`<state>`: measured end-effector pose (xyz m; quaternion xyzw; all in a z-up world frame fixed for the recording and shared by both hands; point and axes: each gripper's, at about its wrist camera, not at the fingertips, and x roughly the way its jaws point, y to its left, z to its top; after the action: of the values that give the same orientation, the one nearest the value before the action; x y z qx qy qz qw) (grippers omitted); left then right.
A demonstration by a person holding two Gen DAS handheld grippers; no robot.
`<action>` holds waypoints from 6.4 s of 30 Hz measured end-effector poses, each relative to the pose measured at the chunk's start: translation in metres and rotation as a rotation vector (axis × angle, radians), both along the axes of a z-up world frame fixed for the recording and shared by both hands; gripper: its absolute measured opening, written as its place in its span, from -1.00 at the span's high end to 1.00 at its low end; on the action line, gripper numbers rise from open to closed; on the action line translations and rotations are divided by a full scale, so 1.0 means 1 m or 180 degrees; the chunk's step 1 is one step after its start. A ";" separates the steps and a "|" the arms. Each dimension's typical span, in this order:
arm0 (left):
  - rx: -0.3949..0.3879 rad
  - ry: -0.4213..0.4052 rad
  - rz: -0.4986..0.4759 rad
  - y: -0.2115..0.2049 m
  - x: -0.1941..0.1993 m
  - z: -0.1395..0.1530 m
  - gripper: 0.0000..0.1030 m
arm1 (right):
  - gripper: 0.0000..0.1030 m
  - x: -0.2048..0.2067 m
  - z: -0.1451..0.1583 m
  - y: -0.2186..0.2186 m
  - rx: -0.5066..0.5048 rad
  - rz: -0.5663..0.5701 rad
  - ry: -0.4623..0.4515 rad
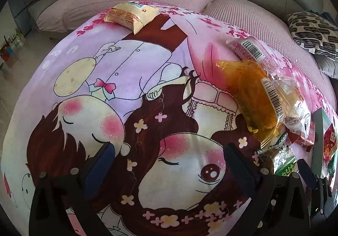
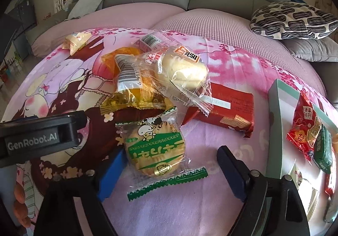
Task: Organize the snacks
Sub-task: 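Grasp the orange barcode bread pack with the left gripper while the right grasps the round green cow-print bread pack, then carry both bread packs over the tray with both grippers, then lower both bread packs into the tray and open both grippers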
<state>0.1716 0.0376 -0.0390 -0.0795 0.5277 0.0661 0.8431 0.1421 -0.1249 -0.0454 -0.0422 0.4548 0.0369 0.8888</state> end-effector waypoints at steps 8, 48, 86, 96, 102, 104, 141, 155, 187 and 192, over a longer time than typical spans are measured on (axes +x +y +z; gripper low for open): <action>-0.0249 -0.0128 0.0076 0.002 0.004 0.015 -0.99 | -0.36 0.001 0.005 -0.011 0.0167 -0.0041 0.0008; -0.0792 -0.0259 -0.0134 -0.040 0.034 0.010 0.18 | -0.03 -0.007 0.014 -0.042 0.0325 -0.0135 0.0084; -0.0704 -0.0920 -0.0607 -0.121 -0.029 0.091 0.21 | -0.03 -0.063 0.086 -0.138 0.0650 -0.0567 -0.0492; -0.0803 -0.0886 -0.0939 -0.174 -0.038 0.092 0.21 | -0.04 -0.074 0.086 -0.191 0.0673 -0.0974 -0.0508; -0.0905 -0.0852 -0.1261 -0.216 -0.048 0.091 0.21 | -0.04 -0.083 0.082 -0.227 0.0573 -0.1279 -0.0499; -0.0930 -0.0832 -0.1341 -0.227 -0.051 0.090 0.21 | -0.04 -0.087 0.082 -0.240 0.0563 -0.1389 -0.0500; -0.0773 -0.0357 -0.1775 -0.310 -0.041 0.034 0.21 | -0.04 -0.093 0.051 -0.304 0.0453 -0.1872 -0.0397; -0.0669 -0.0314 -0.1707 -0.310 -0.035 0.021 0.20 | -0.04 -0.081 0.029 -0.308 0.0503 -0.1853 -0.0225; -0.0732 -0.0560 -0.1769 -0.298 -0.046 0.069 -0.08 | -0.35 -0.094 0.066 -0.298 0.0114 -0.1857 -0.0352; -0.0723 -0.0636 -0.1732 -0.292 -0.047 0.077 -0.09 | -0.35 -0.097 0.073 -0.300 0.0110 -0.1880 -0.0395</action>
<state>0.1251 -0.2546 0.0377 -0.0352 0.4482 -0.2296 0.8633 0.0448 -0.4248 0.0275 0.1047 0.3916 -0.2181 0.8877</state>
